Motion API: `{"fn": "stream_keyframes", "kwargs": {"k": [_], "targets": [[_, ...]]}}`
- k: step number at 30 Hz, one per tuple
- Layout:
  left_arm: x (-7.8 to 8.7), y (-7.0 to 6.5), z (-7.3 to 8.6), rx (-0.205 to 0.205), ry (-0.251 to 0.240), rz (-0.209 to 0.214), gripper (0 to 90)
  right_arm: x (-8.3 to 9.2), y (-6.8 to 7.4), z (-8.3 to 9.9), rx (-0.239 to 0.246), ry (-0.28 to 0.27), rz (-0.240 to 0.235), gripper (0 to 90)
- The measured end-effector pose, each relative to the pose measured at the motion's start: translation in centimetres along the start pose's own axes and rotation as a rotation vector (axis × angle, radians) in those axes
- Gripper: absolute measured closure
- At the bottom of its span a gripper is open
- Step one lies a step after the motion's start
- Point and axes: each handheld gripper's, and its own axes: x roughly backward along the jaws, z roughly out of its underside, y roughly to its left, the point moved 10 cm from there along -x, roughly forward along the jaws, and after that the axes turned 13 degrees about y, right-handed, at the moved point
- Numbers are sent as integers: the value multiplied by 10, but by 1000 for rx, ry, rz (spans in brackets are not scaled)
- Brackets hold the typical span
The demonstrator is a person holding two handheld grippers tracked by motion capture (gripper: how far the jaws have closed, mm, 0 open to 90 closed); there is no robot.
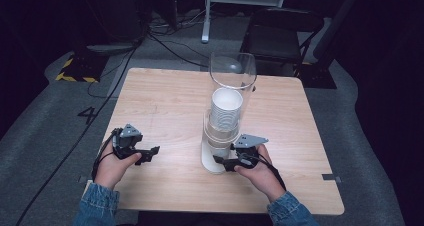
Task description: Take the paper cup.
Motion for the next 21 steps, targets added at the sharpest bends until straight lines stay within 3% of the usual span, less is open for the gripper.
{"fn": "stream_keyframes", "kwargs": {"k": [8,21], "targets": [[-3,0,-2,-3,7,8,186,2,-3,12,12,49,9,357],[-16,-8,-15,-27,16,34,186,18,-14,27,-10,61,47,355]]}}
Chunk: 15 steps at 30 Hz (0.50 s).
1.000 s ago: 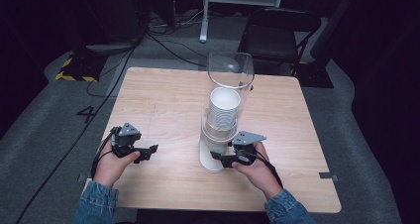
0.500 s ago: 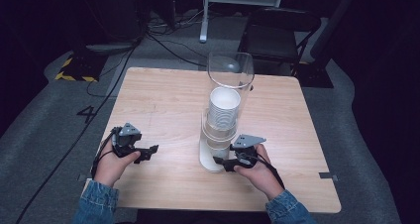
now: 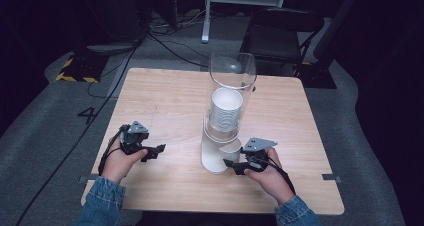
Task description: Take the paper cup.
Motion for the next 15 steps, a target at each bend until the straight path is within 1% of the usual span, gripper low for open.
{"fn": "stream_keyframes", "kwargs": {"k": [3,4,6,8,9,10,11,13,14,15], "targets": [[-3,0,-2,-5,2,0,186,3,-3,3,-10,-2,7,355],[-4,-2,-4,-7,8,1,185,7,-6,5,-16,-8,17,355],[-5,-2,-6,-13,8,5,186,10,-7,5,-19,-9,21,355],[-7,-4,-9,-22,8,10,185,15,-11,8,-30,-14,33,355],[-8,-4,-10,-27,7,7,185,17,-12,9,-35,-18,35,355],[-8,-4,-10,-27,7,7,185,17,-12,9,-35,-18,35,355],[-9,-5,-11,-24,9,9,185,21,-16,10,-46,-21,42,355],[-9,-4,-12,-28,7,8,185,23,-17,11,-50,-22,44,355],[-9,-5,-13,-25,4,8,185,28,-23,12,-60,-29,56,355],[-9,-5,-13,-25,4,8,185,28,-23,12,-60,-29,56,355]]}}
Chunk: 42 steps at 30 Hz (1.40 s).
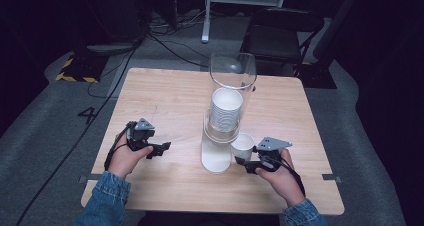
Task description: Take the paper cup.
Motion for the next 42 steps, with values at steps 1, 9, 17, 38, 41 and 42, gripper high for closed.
{"fn": "stream_keyframes", "kwargs": {"k": [1,9,17,38,41,42], "targets": [[0,0,0,-1,0,-1,185,5,-4,0,-13,-9,6,355],[-1,1,1,1,4,-8,185,20,-22,-5,-62,-51,36,353],[-2,2,3,3,11,-9,184,33,-38,-18,-107,-126,103,350],[-1,6,14,34,12,-21,183,34,-120,-20,-258,-184,340,345],[0,7,17,44,12,-26,183,30,-131,-16,-274,-163,366,345],[0,7,17,44,12,-26,183,27,-133,-16,-282,-161,366,345]]}}
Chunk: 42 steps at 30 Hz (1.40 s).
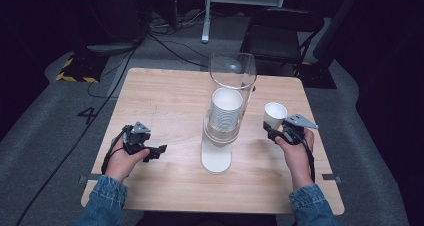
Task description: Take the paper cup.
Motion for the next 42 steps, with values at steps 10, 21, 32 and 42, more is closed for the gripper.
{"fn": "stream_keyframes", "kwargs": {"k": [10,21,32,42], "targets": [[5,4,12,16,9,-9,185,-22,-12,10,-60,70,11,346],[10,7,20,40,6,-18,186,-45,-15,27,-54,163,7,343],[9,7,20,29,11,-12,188,-51,-12,36,-19,210,11,338],[10,8,20,32,9,-12,188,-50,-11,42,-10,257,16,320]]}}
